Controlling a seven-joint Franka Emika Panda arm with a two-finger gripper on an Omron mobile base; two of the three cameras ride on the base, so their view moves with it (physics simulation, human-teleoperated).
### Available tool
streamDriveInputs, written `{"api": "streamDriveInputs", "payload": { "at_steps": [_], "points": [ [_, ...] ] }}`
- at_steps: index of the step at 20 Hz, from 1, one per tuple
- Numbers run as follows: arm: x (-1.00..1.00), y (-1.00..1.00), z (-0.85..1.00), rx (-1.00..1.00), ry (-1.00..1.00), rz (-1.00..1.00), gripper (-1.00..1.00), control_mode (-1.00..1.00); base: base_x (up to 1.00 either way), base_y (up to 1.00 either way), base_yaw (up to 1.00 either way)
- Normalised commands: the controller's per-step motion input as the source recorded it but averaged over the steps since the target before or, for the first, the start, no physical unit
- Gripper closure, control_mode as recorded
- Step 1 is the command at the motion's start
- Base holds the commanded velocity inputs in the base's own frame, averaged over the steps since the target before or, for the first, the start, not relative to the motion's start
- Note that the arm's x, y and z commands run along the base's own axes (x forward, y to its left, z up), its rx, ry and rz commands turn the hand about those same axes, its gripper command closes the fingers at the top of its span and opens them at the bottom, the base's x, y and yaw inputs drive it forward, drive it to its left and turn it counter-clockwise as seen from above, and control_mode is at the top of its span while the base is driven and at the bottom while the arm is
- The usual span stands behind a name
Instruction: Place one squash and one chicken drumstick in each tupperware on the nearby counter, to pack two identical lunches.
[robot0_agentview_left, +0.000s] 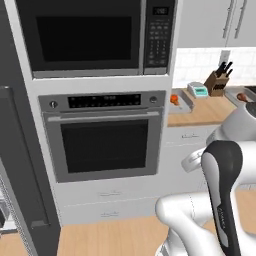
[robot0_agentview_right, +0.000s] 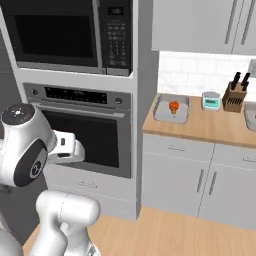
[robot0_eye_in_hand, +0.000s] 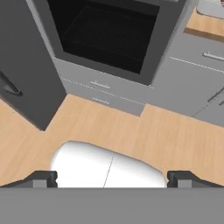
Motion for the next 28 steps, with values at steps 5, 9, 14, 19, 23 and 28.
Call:
{"api": "streamDriveInputs", "payload": {
  "at_steps": [5, 9, 14, 19, 23, 28],
  "points": [
    [0.00, 0.00, 0.00, 0.00, 0.00, 0.00, -1.00, 1.00, -0.58, 0.67, 0.33],
    [0.00, 0.00, 0.00, 0.00, 0.00, 0.00, -1.00, 1.00, -0.56, 0.62, 0.41],
    [0.00, 0.00, 0.00, 0.00, 0.00, 0.00, -1.00, 1.00, -0.35, 0.58, 0.47],
    [0.00, 0.00, 0.00, 0.00, 0.00, 0.00, -1.00, 1.00, -0.20, 0.58, 0.49],
    [0.00, 0.00, 0.00, 0.00, 0.00, 0.00, -1.00, 1.00, -0.14, 0.69, 0.47],
    [0.00, 0.00, 0.00, 0.00, 0.00, 0.00, -1.00, 1.00, -0.03, 0.81, 0.44]
  ]
}}
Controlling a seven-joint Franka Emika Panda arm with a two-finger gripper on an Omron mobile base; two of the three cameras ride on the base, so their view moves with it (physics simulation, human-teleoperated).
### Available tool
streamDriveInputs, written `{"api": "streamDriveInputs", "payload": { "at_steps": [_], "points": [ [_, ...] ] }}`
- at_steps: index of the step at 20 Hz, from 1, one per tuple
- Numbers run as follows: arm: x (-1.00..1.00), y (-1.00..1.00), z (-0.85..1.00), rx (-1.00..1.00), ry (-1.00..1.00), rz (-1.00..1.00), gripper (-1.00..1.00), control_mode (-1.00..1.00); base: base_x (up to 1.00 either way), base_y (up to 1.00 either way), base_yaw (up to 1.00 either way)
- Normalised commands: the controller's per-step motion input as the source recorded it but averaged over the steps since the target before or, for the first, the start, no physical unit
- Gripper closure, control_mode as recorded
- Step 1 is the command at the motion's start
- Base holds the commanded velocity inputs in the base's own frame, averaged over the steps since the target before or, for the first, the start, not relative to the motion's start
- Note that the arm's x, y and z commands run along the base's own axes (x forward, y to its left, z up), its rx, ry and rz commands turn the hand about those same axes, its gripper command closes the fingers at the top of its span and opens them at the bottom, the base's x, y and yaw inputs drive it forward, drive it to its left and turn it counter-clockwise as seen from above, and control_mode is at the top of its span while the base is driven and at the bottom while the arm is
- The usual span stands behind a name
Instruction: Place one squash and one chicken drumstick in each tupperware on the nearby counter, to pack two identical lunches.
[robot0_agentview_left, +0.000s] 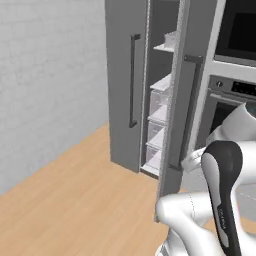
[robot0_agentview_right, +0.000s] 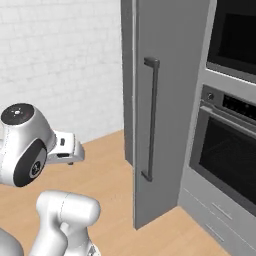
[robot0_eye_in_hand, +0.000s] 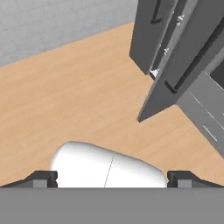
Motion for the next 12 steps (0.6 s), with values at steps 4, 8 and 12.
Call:
{"api": "streamDriveInputs", "payload": {
  "at_steps": [4, 8, 12],
  "points": [
    [0.00, 0.00, 0.00, 0.00, 0.00, 0.00, -1.00, 1.00, 0.00, 0.93, 0.39],
    [0.00, 0.00, 0.00, 0.00, 0.00, 0.00, -1.00, 1.00, 0.17, 0.88, 0.23],
    [0.00, 0.00, 0.00, 0.00, 0.00, 0.00, -1.00, 1.00, 0.50, 0.50, -0.06]
  ]
}}
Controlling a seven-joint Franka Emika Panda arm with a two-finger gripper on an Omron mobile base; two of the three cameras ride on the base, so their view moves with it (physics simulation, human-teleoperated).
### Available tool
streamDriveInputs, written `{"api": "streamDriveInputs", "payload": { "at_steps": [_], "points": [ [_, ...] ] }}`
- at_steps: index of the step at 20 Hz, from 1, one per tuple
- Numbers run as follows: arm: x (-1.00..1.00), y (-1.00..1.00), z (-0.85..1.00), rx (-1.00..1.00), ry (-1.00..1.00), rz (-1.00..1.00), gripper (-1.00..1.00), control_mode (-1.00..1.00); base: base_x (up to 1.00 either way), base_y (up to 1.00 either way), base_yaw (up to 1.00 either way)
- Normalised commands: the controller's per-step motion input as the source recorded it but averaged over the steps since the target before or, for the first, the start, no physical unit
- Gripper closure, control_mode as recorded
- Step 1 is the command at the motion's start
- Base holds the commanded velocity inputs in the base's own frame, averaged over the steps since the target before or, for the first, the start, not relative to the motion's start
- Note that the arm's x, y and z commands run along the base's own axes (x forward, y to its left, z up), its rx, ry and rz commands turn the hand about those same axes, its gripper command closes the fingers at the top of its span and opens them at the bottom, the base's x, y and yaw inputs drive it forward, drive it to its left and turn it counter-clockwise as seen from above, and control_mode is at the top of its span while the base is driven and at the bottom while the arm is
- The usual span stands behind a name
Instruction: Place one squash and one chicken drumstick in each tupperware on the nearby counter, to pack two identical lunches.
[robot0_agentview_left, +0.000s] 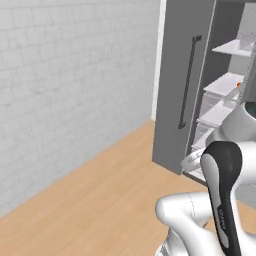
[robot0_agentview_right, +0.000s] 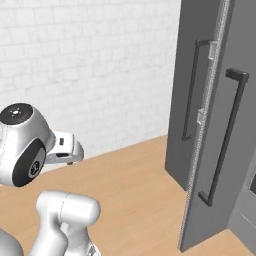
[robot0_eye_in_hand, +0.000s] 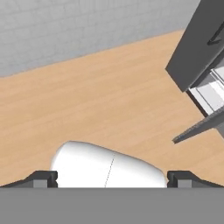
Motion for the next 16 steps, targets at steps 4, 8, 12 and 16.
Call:
{"api": "streamDriveInputs", "payload": {
  "at_steps": [4, 8, 12, 16],
  "points": [
    [0.00, 0.00, 0.00, 0.00, 0.00, 0.00, -1.00, 1.00, 0.97, 0.57, -0.29],
    [0.00, 0.00, 0.00, 0.00, 0.00, 0.00, -1.00, 1.00, 1.00, 0.68, -0.46],
    [0.00, 0.00, 0.00, 0.00, 0.00, 0.00, -1.00, 1.00, 0.93, 0.59, -0.54],
    [0.00, 0.00, 0.00, 0.00, 0.00, 0.00, -1.00, 1.00, 0.79, 0.46, -0.59]
  ]
}}
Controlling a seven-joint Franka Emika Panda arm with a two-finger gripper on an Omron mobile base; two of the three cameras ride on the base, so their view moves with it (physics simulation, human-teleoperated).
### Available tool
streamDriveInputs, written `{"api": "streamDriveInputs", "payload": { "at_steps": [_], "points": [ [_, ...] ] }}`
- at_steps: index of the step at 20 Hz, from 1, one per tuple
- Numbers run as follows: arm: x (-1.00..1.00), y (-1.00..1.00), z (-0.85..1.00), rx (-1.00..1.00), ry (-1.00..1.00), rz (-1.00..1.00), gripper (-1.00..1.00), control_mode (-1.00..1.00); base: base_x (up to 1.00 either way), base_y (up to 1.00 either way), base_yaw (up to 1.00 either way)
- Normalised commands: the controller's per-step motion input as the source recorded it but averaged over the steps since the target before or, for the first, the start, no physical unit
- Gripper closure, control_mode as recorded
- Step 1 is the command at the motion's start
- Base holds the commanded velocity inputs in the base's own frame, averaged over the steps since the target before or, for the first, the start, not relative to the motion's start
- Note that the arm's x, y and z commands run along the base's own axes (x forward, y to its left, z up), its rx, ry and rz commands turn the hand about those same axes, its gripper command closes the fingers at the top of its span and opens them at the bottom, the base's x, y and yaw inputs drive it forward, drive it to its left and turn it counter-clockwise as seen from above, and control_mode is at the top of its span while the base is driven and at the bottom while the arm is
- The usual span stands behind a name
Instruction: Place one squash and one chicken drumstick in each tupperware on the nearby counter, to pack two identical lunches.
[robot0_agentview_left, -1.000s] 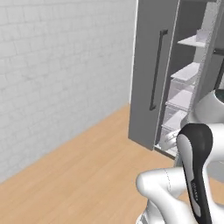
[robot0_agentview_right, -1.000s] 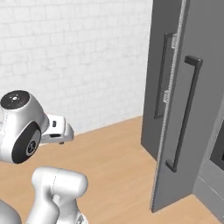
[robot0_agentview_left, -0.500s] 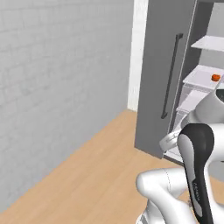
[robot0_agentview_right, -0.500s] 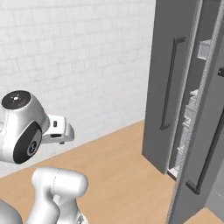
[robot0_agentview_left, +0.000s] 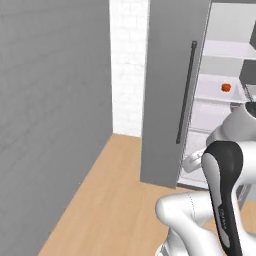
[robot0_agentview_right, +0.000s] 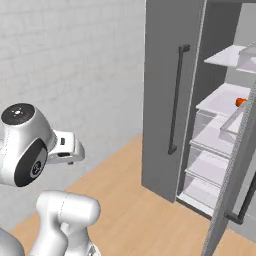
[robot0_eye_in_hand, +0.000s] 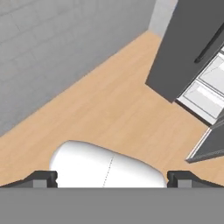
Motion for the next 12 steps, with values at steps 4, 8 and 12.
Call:
{"api": "streamDriveInputs", "payload": {
  "at_steps": [4, 8, 12],
  "points": [
    [0.00, 0.00, 0.00, 0.00, 0.00, 0.00, -1.00, 1.00, 0.72, 0.26, -0.55],
    [0.00, 0.00, 0.00, 0.00, 0.00, 0.00, -1.00, 1.00, 0.61, 0.11, -0.52],
    [0.00, 0.00, 0.00, 0.00, 0.00, 0.00, -1.00, 1.00, 0.64, 0.03, -0.44]
  ]
}}
